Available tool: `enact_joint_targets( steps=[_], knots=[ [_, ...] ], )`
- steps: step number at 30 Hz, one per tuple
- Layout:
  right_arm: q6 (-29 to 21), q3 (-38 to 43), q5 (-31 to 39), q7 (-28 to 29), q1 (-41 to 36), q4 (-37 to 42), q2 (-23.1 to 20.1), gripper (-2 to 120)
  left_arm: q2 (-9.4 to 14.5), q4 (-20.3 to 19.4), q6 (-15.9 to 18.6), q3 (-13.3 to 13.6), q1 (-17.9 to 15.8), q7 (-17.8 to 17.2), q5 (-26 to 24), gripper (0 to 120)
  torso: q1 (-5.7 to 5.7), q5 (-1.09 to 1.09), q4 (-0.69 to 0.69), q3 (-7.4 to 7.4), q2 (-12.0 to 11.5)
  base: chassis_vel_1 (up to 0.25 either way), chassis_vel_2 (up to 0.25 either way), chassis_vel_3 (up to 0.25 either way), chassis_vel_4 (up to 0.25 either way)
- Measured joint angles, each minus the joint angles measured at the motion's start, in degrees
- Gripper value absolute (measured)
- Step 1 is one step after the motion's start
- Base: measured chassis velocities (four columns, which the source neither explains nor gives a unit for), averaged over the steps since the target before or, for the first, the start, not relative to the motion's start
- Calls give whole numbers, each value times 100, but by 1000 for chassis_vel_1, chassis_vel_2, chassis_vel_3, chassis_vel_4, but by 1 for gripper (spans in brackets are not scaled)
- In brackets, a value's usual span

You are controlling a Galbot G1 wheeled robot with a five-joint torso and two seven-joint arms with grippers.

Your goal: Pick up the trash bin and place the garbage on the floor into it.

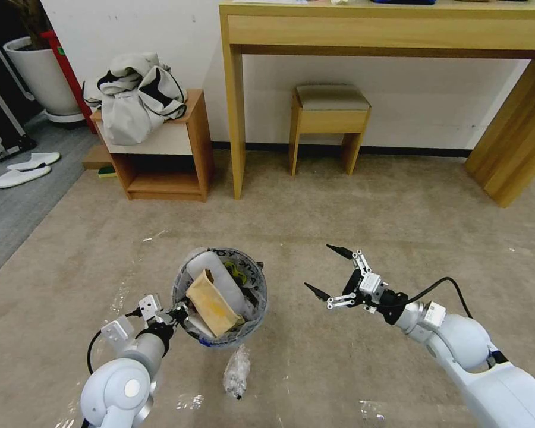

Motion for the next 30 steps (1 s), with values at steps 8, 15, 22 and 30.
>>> enact_joint_targets(
  steps=[8, 15, 22, 30],
  knots=[
    [29, 3, -107, -91, 62, -48, 16, 100, 1, 58, -21, 41, -77, 1, -71, 0, 0, 1, 1, 0, 0, 0, 0, 0, 0],
    [74, -228, -153, -179, -31, -305, 65, 100, 28, 204, -90, -83, -227, -98, 11, 0, 0, 0, -1, 0, 0, 0, 0, 0, 0],
    [45, -612, -148, -160, 117, -700, 271, 100, 251, 337, -96, -400, -222, -94, -2, 0, 0, 1, 2, 0, 0, 0, 0, 0, 0],
    [20, -787, -169, -141, 254, -921, 370, 100, 343, 428, -131, -505, -191, -32, -10, 0, 0, 0, 1, 0, 0, 0, 0, 0, 0]
  ],
)
